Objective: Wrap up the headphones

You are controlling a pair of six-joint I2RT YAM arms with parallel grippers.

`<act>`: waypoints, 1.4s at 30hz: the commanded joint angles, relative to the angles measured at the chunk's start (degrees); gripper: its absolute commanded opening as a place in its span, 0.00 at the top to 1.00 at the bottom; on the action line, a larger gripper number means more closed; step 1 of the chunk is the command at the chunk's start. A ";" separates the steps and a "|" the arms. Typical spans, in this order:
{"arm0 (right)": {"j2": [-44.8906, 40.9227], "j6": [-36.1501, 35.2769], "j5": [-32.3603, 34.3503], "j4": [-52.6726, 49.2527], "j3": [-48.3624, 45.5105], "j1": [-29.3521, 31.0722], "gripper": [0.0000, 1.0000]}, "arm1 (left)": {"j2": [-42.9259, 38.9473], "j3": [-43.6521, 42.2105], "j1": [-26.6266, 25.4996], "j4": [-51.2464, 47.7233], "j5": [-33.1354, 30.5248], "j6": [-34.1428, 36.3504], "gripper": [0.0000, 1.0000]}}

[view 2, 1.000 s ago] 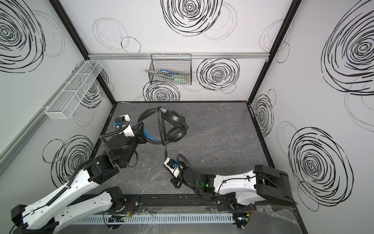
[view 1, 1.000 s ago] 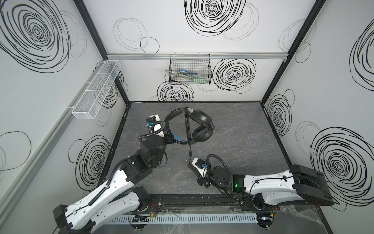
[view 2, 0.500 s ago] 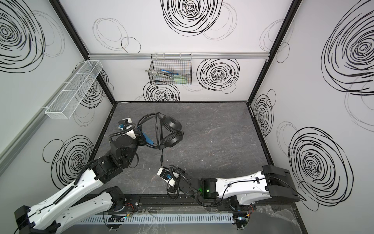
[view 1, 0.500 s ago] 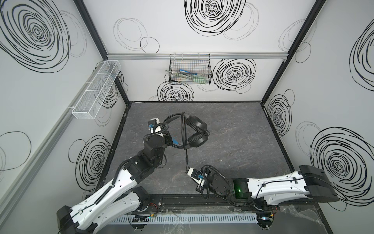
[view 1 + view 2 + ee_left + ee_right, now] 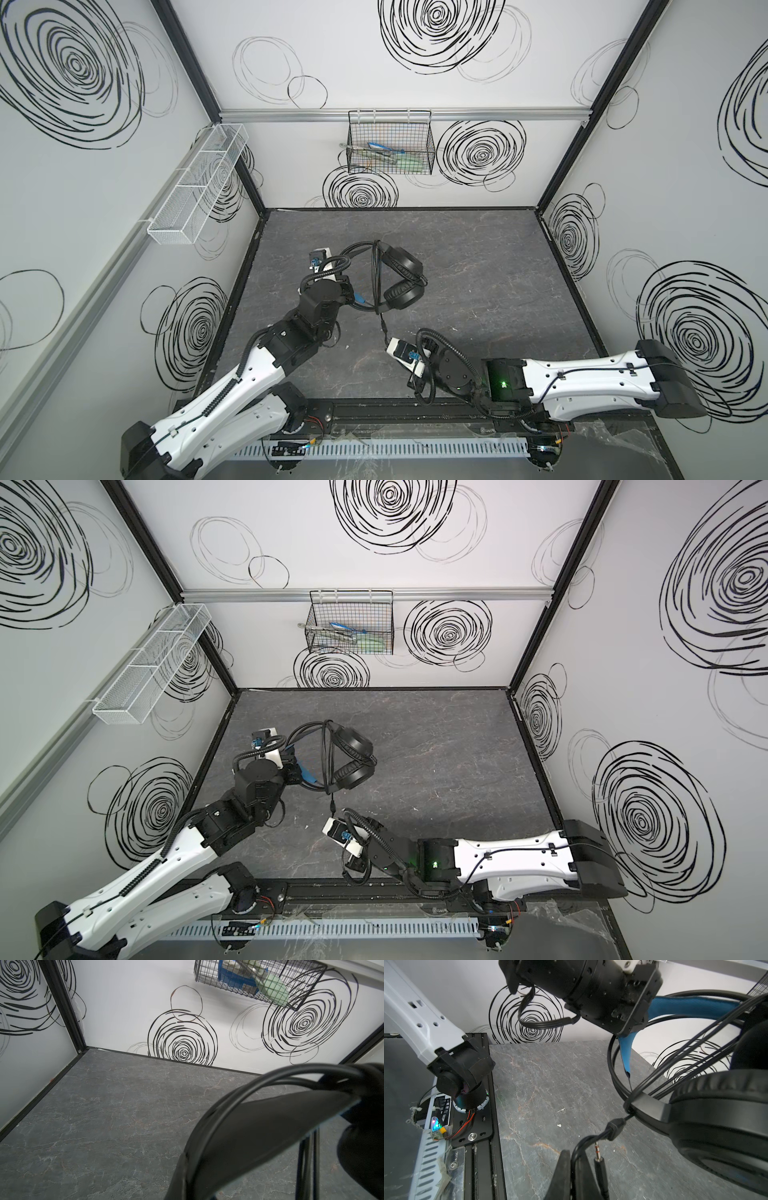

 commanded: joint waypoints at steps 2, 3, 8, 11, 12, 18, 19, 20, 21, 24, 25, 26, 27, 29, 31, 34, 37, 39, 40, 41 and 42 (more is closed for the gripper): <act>0.59 0.54 -4.14 -5.30 4.31 -1.37 1.00 | 0.98 -0.62 -0.43 2.26 -0.79 -0.12 1.00; 0.96 0.01 -4.20 -6.67 4.89 -1.54 1.00 | 1.38 -0.85 -0.67 1.60 -0.74 -0.12 1.00; 0.25 -0.59 -6.32 -11.39 6.81 -3.95 1.00 | 1.85 -2.71 -3.60 -0.30 -1.66 0.79 1.00; -0.33 0.22 -8.10 -12.92 7.44 -6.39 1.00 | 1.82 -3.72 -6.02 -1.21 -3.02 0.41 1.00; -0.39 0.57 -8.60 -13.42 7.48 -7.23 1.00 | 1.82 -4.09 -6.55 -1.35 -2.91 -0.99 1.00; 1.49 2.19 -8.61 -15.85 6.72 -10.75 1.00 | 2.48 -6.75 -9.42 -1.10 -0.97 -3.54 1.00; 1.91 2.44 -8.54 -15.98 6.33 -11.26 1.00 | 2.57 -7.23 -9.69 -0.90 -0.49 -3.95 1.00; 2.47 2.71 -8.80 -15.94 6.04 -11.89 1.00 | 2.61 -7.80 -9.79 -0.59 0.13 -4.50 1.00; 3.08 3.11 -9.11 -15.97 5.74 -12.80 1.00 | 2.71 -8.35 -10.00 -0.15 0.63 -4.88 1.00; 5.32 3.87 -9.18 -16.48 5.85 -14.66 1.00 | 3.47 -9.16 -10.58 0.65 1.84 -5.45 1.00; 5.86 4.04 -8.81 -16.82 6.06 -15.00 1.00 | 3.73 -9.36 -10.69 0.75 2.02 -5.61 1.00; 6.47 4.14 -8.56 -17.07 6.33 -15.35 1.00 | 3.98 -9.51 -10.78 0.80 2.23 -5.65 1.00; 7.15 4.23 -8.50 -17.44 6.66 -15.79 1.00 | 3.96 -9.68 -10.88 0.88 2.48 -5.75 1.00; 8.37 4.45 -8.61 -18.07 7.23 -16.89 1.00 | 4.11 -10.23 -10.88 1.21 2.98 -5.83 1.00; 9.58 4.65 -9.22 -18.45 7.52 -18.02 1.00 | 4.23 -10.88 -10.89 1.55 3.32 -6.00 1.00; 11.18 4.94 -10.98 -18.39 7.76 -19.87 1.00 | 4.40 -12.06 -10.92 2.84 4.75 -6.23 1.00; 12.86 5.17 -12.93 -17.26 7.86 -21.75 1.00 | 5.20 -12.71 -10.76 3.89 5.96 -6.10 1.00; 14.23 5.44 -14.30 -16.88 8.49 -22.94 1.00 | 5.82 -13.14 -10.49 4.90 7.49 -6.31 1.00; 15.00 5.54 -14.77 -16.73 8.96 -23.56 1.00 | 6.11 -13.61 -10.13 5.68 8.65 -6.49 1.00; 15.70 5.59 -15.32 -16.69 9.50 -24.09 1.00 | 6.23 -14.08 -9.83 6.43 9.65 -6.86 1.00; 16.54 5.59 -15.80 -16.73 10.06 -24.47 1.00 | 6.32 -14.54 -9.71 7.17 10.40 -7.12 1.00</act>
